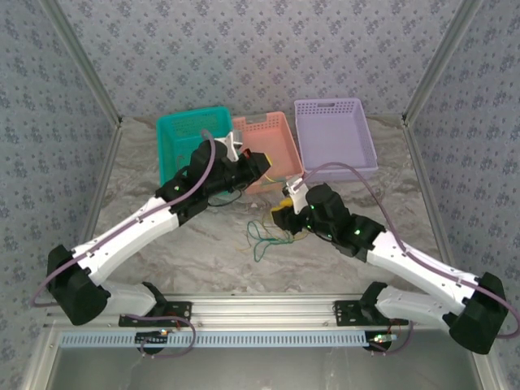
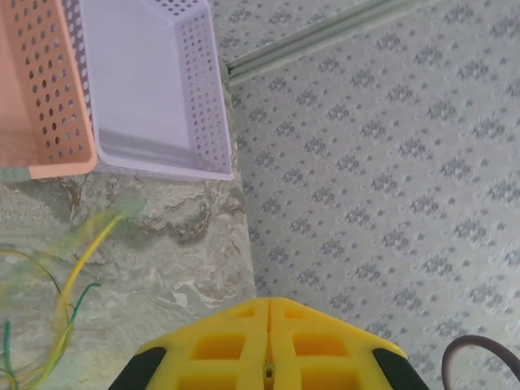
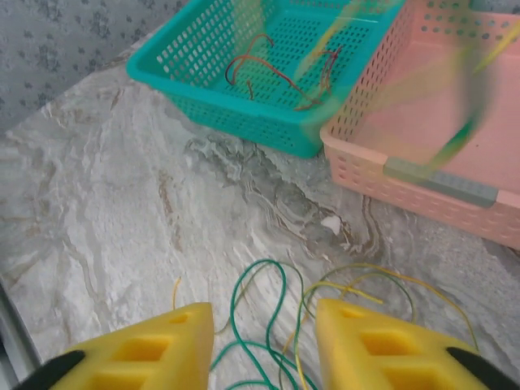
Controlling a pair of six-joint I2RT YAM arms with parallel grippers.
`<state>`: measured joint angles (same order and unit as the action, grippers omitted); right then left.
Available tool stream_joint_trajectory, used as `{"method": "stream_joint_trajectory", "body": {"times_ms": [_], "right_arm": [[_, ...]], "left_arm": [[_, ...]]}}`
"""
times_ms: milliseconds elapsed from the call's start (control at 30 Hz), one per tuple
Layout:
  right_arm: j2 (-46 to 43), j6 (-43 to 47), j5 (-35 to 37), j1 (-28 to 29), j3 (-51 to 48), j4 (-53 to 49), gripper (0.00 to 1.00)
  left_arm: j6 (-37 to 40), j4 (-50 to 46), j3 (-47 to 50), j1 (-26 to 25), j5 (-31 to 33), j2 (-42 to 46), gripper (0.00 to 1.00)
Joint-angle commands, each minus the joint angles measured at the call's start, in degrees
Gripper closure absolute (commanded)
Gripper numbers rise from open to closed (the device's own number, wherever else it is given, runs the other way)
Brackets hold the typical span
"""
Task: Untangle the cables
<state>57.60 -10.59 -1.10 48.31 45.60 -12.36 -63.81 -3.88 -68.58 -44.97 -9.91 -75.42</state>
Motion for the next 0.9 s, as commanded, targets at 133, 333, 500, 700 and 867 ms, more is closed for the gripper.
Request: {"method": "stream_joint_trajectory", "body": {"times_ms": [133, 333, 500, 700, 867], "right_arm": [[-9.3, 2.9, 1.5, 0.4, 3.4, -7.2, 0.45], [-7.0, 6.8, 3.7, 0.6, 8.1, -9.0, 0.37], [-0.3, 9.7, 4.4, 0.6, 12.1, -7.5, 0.33], [5.1, 11.5, 6.7, 0.6, 15.7, -6.9, 0.33], [7.9, 11.7, 7.0, 0.6, 16.5, -6.6, 0.51]], "left_arm": [[8.2, -5.9, -3.5, 0.5, -4.5, -1.6, 1.00], [8.9, -8.0, -5.7, 0.3, -6.0, -3.0, 1.00], [9.4, -9.0, -6.8, -0.2, -7.0, -4.0, 1.00], [9.9, -10.7, -8.2, -0.7, -7.5, -4.9, 1.00], [10.4, -10.9, -9.2, -1.3, -7.8, -5.7, 1.00]]}}
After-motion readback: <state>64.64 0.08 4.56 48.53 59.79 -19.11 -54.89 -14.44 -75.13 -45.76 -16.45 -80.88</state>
